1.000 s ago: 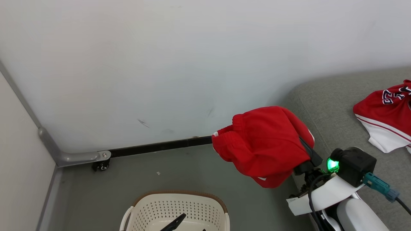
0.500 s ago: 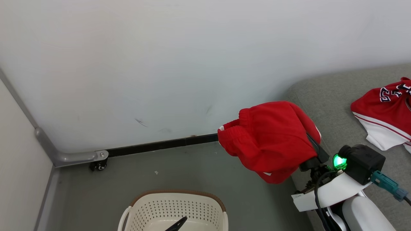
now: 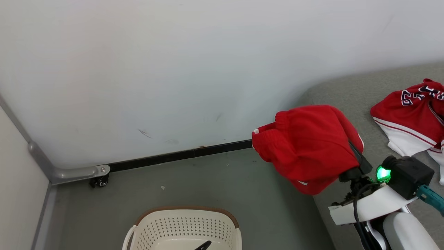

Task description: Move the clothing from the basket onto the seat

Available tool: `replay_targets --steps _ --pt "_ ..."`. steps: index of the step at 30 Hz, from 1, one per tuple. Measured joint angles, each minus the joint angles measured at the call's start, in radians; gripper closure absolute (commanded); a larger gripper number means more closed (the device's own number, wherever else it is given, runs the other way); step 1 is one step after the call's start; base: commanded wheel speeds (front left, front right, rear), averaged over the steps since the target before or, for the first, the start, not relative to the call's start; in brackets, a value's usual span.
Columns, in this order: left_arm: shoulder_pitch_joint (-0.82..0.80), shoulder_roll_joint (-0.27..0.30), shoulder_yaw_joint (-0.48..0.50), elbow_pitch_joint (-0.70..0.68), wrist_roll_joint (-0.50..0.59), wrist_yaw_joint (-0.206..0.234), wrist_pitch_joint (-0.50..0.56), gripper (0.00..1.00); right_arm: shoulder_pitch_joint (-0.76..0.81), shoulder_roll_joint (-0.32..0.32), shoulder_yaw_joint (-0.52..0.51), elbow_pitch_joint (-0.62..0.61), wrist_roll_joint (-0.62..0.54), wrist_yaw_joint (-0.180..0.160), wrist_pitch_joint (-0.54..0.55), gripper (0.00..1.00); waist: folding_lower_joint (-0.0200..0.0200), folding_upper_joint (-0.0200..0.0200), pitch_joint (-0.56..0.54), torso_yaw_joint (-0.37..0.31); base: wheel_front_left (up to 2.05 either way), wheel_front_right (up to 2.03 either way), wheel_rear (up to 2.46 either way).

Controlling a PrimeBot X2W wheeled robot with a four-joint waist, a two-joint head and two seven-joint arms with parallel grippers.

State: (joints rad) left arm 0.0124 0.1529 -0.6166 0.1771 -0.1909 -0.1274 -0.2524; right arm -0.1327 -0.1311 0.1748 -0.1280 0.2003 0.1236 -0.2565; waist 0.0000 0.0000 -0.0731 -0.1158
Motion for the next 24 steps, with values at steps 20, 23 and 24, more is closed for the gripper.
replay_targets --steps 20,23,24 --pt "-0.005 -0.023 -0.009 0.009 -0.021 0.000 0.000 0.00 0.069 -0.007 -0.107 -0.027 -0.036 0.000 0.000 1.00 0.0000 0.0000 0.014 -0.101 0.00 0.00 0.00" --pt "-0.008 -0.025 -0.007 0.008 -0.021 0.000 0.000 0.00 0.069 -0.007 -0.126 -0.032 -0.040 0.000 0.000 1.00 0.0000 0.0000 0.018 -0.122 0.00 0.00 0.00" --pt "-0.009 -0.025 -0.006 0.009 -0.021 0.000 0.000 0.00 0.070 -0.007 -0.131 -0.034 -0.044 0.000 0.000 1.00 0.0000 0.0000 0.019 -0.129 0.00 0.00 0.00"
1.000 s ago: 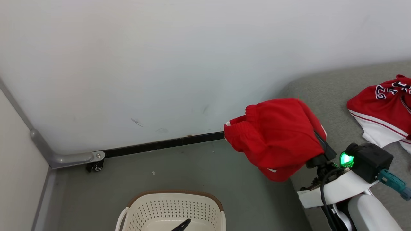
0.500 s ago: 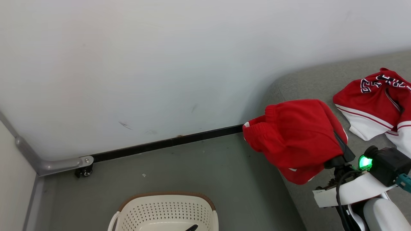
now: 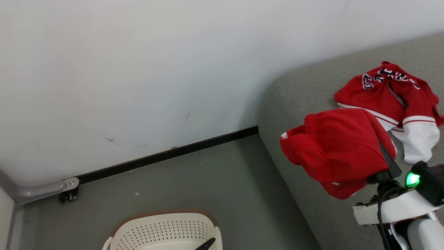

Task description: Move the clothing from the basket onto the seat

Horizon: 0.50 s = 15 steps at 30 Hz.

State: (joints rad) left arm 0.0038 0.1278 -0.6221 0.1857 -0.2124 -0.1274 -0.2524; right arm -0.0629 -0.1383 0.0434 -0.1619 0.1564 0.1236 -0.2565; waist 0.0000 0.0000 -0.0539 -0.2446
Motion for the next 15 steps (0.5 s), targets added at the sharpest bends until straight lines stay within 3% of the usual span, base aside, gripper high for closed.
replay_targets --steps 15 --pt "-0.018 -0.002 0.025 -0.003 -0.005 0.000 0.000 0.00 0.024 0.003 -0.049 -0.022 -0.014 0.000 0.000 1.00 0.0000 0.0000 0.025 -0.096 0.00 0.00 0.00"
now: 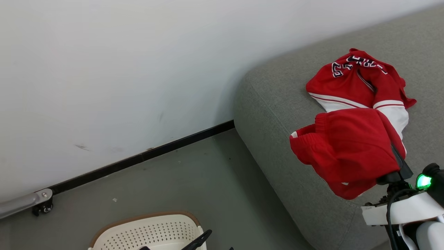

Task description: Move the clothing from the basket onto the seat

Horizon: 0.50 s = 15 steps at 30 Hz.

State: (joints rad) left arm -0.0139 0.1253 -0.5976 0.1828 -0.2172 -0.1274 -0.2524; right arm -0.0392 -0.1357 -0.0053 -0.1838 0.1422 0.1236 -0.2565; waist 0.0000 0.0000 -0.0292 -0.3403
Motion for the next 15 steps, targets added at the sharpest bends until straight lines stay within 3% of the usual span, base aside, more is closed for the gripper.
replay_targets --steps 15 --pt "-0.022 0.000 0.004 -0.004 0.000 0.000 0.000 0.00 0.005 0.012 -0.024 -0.010 0.000 0.000 0.000 1.00 0.0000 0.0000 0.028 -0.095 0.00 0.00 0.00"
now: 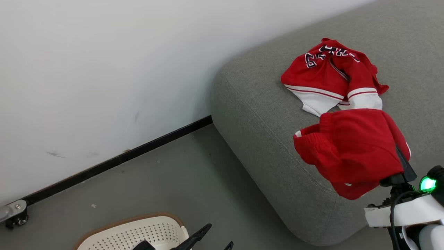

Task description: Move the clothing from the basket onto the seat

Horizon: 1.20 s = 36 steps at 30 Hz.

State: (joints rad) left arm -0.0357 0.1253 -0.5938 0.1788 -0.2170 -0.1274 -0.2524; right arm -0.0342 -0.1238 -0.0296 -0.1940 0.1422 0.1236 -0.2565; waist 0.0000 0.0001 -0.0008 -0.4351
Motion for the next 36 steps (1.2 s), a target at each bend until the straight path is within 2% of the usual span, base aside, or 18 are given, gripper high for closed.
replay_targets --steps 15,36 --pt "-0.027 0.005 -0.016 -0.004 0.007 0.000 0.000 0.00 0.016 0.026 -0.041 -0.008 -0.002 0.000 0.000 1.00 0.0000 0.0000 0.036 -0.059 0.00 0.00 0.00" --pt "-0.061 0.030 -0.047 -0.004 0.007 0.000 0.000 0.00 0.031 0.062 -0.120 -0.005 -0.010 0.000 0.000 1.00 0.0000 -0.0001 0.078 -0.094 0.00 0.00 0.00"
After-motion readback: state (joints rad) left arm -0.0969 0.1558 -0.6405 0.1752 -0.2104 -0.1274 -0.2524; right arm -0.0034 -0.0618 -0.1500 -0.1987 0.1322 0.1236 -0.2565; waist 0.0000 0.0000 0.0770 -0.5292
